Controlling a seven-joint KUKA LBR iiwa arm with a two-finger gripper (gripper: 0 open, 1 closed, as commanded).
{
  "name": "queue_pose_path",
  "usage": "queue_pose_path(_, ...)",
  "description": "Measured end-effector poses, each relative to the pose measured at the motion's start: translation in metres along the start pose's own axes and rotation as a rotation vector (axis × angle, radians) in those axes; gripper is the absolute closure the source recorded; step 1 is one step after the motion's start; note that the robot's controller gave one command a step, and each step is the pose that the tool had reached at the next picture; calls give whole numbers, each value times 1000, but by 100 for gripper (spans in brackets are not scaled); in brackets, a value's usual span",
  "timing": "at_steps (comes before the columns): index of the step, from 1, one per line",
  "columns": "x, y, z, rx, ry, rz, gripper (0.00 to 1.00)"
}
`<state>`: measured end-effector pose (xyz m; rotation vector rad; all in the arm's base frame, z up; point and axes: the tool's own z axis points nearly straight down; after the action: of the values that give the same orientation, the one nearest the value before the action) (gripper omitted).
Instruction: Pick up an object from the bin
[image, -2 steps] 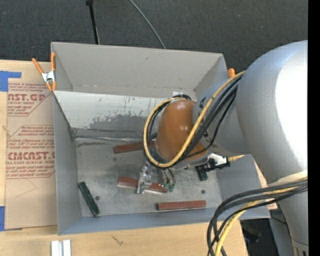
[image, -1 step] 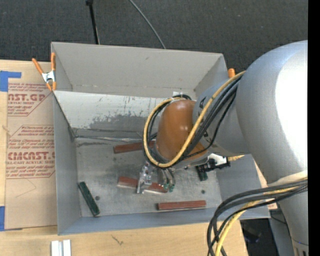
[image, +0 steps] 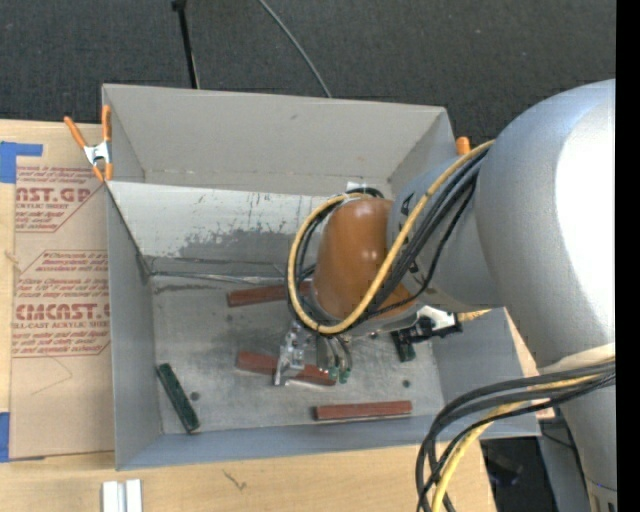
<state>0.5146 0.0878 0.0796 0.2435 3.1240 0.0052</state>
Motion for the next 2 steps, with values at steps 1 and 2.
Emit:
queue_pose_path(1, 1, 0, -10, 2, 5, 0, 100)
queue_pose_path(2, 2, 0, -19, 4, 10, 0, 100)
